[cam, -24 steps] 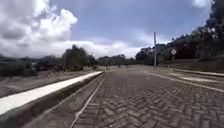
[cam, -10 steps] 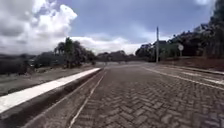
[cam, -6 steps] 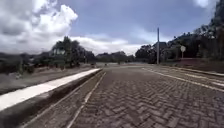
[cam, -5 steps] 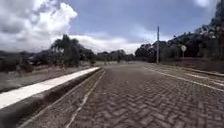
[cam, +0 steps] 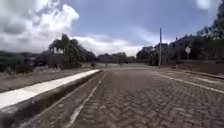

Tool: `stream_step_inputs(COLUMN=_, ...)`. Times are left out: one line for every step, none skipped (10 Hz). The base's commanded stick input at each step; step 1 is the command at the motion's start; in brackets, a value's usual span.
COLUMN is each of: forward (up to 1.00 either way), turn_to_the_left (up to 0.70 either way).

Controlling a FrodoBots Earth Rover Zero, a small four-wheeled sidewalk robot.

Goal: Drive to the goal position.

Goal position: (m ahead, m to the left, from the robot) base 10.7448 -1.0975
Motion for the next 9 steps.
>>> stream_step_inputs(forward=1.0, turn_to_the_left=0.0)
stream_step_inputs(forward=1.0, turn_to_the_left=0.0)
stream_step_inputs(forward=1.0, turn_to_the_left=0.0)
stream_step_inputs(forward=1.0, turn_to_the_left=0.0)
stream_step_inputs(forward=1.0, turn_to_the_left=0.0)
stream_step_inputs(forward=1.0, turn_to_the_left=0.0)
stream_step_inputs(forward=1.0, turn_to_the_left=0.0)
stream_step_inputs(forward=1.0, turn_to_the_left=0.0)
stream_step_inputs(forward=1.0, turn_to_the_left=0.0)
